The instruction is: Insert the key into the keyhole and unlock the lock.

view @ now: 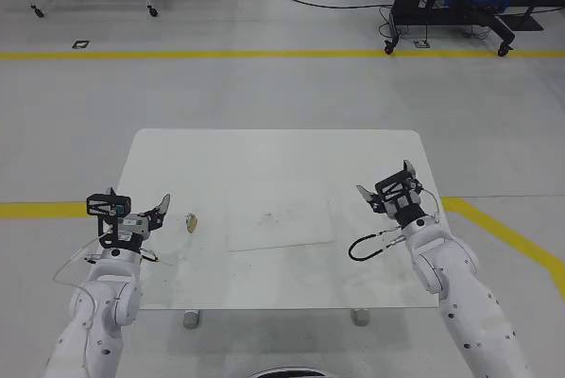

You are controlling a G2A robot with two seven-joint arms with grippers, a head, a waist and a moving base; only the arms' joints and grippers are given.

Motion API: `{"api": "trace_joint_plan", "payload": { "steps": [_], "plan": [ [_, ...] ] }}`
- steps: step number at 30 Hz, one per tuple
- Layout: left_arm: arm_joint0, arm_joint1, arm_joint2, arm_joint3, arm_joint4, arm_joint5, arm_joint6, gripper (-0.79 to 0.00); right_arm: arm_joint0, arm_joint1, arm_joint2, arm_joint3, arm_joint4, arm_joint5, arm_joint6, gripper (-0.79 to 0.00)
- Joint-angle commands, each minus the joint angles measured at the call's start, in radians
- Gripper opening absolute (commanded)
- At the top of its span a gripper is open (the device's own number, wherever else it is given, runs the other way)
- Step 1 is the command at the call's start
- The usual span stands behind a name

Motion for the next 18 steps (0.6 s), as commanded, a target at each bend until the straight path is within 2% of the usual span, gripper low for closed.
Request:
{"api": "trace_joint_plan", "payload": {
  "steps": [1,7,9,10,12,15,18],
  "plan": [
    [0.000,0.000,0.000,0.000,0.000,0.000,0.000,0.000,0.058,-0.006,-0.078,0.024,-0.046,-0.044,0.025,0.000],
    [0.000,0.000,0.000,0.000,0.000,0.000,0.000,0.000,0.233,-0.026,-0.246,0.176,-0.003,-0.332,0.018,0.000],
    [0.000,0.000,0.000,0.000,0.000,0.000,0.000,0.000,0.293,-0.035,-0.292,0.240,0.013,-0.393,0.027,0.000],
    [0.000,0.000,0.000,0.000,0.000,0.000,0.000,0.000,0.321,-0.041,-0.317,0.270,0.024,-0.423,0.027,0.000],
    [0.000,0.000,0.000,0.000,0.000,0.000,0.000,0.000,0.374,-0.053,-0.365,0.331,0.036,-0.464,0.031,-0.126],
    [0.000,0.000,0.000,0.000,0.000,0.000,0.000,0.000,0.449,-0.074,-0.436,0.420,0.060,-0.525,0.036,-0.111],
    [0.000,0.000,0.000,0.000,0.000,0.000,0.000,0.000,0.526,-0.099,-0.496,0.519,0.096,-0.552,0.043,-0.157]
  ]
}}
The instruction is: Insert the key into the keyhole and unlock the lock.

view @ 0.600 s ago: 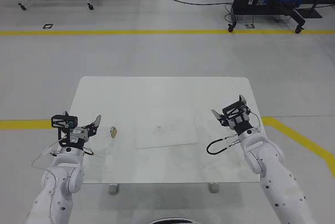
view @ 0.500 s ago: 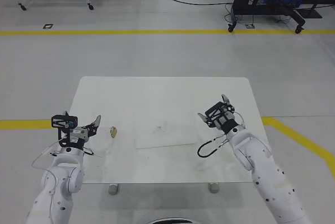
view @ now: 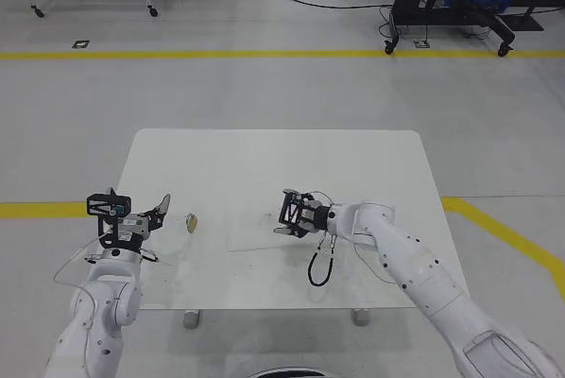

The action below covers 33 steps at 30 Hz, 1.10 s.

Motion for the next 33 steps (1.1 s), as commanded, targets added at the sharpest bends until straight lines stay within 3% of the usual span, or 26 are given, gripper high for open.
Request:
{"api": "trace_joint_plan", "payload": {
  "steps": [1,2,3,6,12,17,19,21,27,33],
  "plan": [
    [0.000,0.000,0.000,0.000,0.000,0.000,0.000,0.000,0.049,-0.016,-0.037,0.066,0.017,-0.001,0.008,-0.194],
    [0.000,0.000,0.000,0.000,0.000,0.000,0.000,0.000,0.072,-0.025,-0.056,0.094,0.024,-0.007,0.014,-0.326],
    [0.000,0.000,0.000,0.000,0.000,0.000,0.000,0.000,0.093,-0.034,-0.075,0.121,0.024,-0.004,0.023,-0.394],
    [0.000,0.000,0.000,0.000,0.000,0.000,0.000,0.000,0.150,-0.062,-0.128,0.200,0.032,0.007,0.051,-0.456],
    [0.000,0.000,0.000,0.000,0.000,0.000,0.000,0.000,0.233,-0.113,-0.205,0.319,0.050,0.024,0.050,-0.434],
    [0.000,0.000,0.000,0.000,0.000,0.000,0.000,0.000,0.274,-0.146,-0.254,0.383,0.046,0.022,0.042,-0.496],
    [0.000,0.000,0.000,0.000,0.000,0.000,0.000,0.000,0.285,-0.158,-0.269,0.409,0.052,0.009,0.035,-0.576],
    [0.000,0.000,0.000,0.000,0.000,0.000,0.000,0.000,0.297,-0.168,-0.274,0.438,0.076,-0.011,0.022,-0.785],
    [0.000,0.000,0.000,0.000,0.000,0.000,0.000,0.000,0.312,-0.167,-0.263,0.458,0.052,-0.001,-0.036,-0.785],
    [0.000,0.000,0.000,0.000,0.000,0.000,0.000,0.000,0.268,-0.128,-0.202,0.367,-0.004,0.041,-0.089,-0.785]
  ]
}}
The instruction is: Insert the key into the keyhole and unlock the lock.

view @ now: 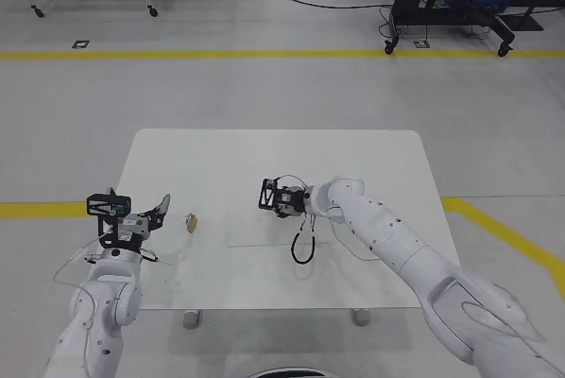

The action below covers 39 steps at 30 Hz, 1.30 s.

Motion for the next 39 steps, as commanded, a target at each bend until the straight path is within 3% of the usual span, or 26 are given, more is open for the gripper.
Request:
{"api": "trace_joint_plan", "payload": {
  "steps": [1,4,7,10,15,27,29,33,36,39],
  "plan": [
    [0.000,0.000,0.000,0.000,0.000,0.000,0.000,0.000,-0.024,0.018,0.033,-0.044,-0.011,0.021,-0.015,-0.785],
    [0.000,0.000,0.000,0.000,0.000,0.000,0.000,0.000,-0.086,0.053,0.118,-0.125,0.020,0.026,-0.059,-0.785],
    [0.000,0.000,0.000,0.000,0.000,0.000,0.000,0.000,-0.164,0.088,0.243,-0.175,0.180,-0.040,-0.101,-0.785],
    [0.000,0.000,0.000,0.000,0.000,0.000,0.000,0.000,-0.198,0.112,0.339,-0.142,0.411,-0.204,-0.053,-0.785],
    [0.000,0.000,0.000,0.000,0.000,0.000,0.000,0.000,-0.221,0.136,0.421,-0.087,0.614,-0.287,0.033,-0.785],
    [0.012,-0.003,0.007,-0.036,0.011,0.020,0.038,0.000,-0.222,0.139,0.433,-0.081,0.629,-0.268,0.047,-0.785],
    [0.023,-0.007,0.026,-0.079,-0.068,-0.029,0.026,0.000,-0.222,0.139,0.433,-0.081,0.629,-0.268,0.047,-0.785],
    [0.005,-0.007,0.029,-0.119,-0.366,-0.235,-0.107,0.000,-0.245,0.129,0.404,-0.088,0.748,-0.338,0.037,-0.785],
    [-0.044,-0.002,0.019,-0.095,-0.685,-0.381,-0.312,0.000,-0.237,0.118,0.347,-0.099,0.909,-0.338,0.073,-0.785],
    [-0.122,0.005,0.027,-0.048,-0.991,-0.435,-0.545,0.000,-0.222,0.116,0.292,-0.109,1.093,-0.338,0.147,-0.785]
  ]
}}
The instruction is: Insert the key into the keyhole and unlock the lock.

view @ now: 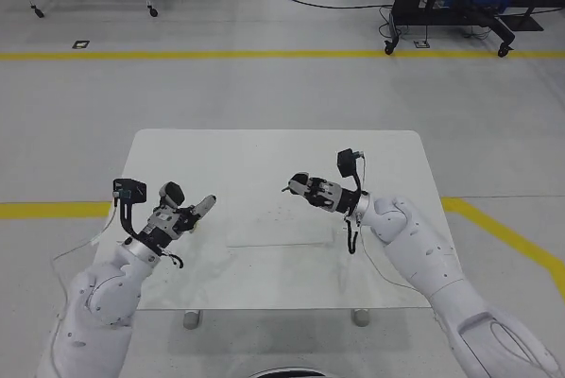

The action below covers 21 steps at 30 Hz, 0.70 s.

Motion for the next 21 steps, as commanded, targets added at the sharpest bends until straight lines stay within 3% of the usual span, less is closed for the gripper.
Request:
{"api": "trace_joint_plan", "payload": {
  "steps": [1,5,14,16,17,21],
  "plan": [
    [-0.057,0.004,0.016,0.037,-0.249,-0.013,-0.173,0.000,0.010,0.001,-0.029,-0.005,0.133,0.000,0.055,-0.785],
    [-0.177,0.006,0.073,0.135,-0.452,0.005,-0.353,0.000,0.025,0.007,-0.074,-0.011,0.390,0.000,0.192,-0.785],
    [-0.363,-0.014,0.256,0.334,-0.576,-0.013,-0.431,-0.015,0.071,0.007,-0.085,0.067,0.790,0.000,0.533,-0.785],
    [-0.386,-0.017,0.280,0.356,-0.575,-0.024,-0.429,-0.102,0.078,0.003,-0.082,0.093,0.831,0.000,0.583,-0.785],
    [-0.397,-0.018,0.289,0.364,-0.574,-0.031,-0.431,-0.197,0.081,-0.001,-0.082,0.104,0.851,0.000,0.597,-0.785],
    [-0.424,-0.022,0.320,0.380,-0.551,-0.045,-0.414,-0.397,0.096,-0.011,-0.101,0.130,0.866,0.000,0.597,-0.785]
  ]
}}
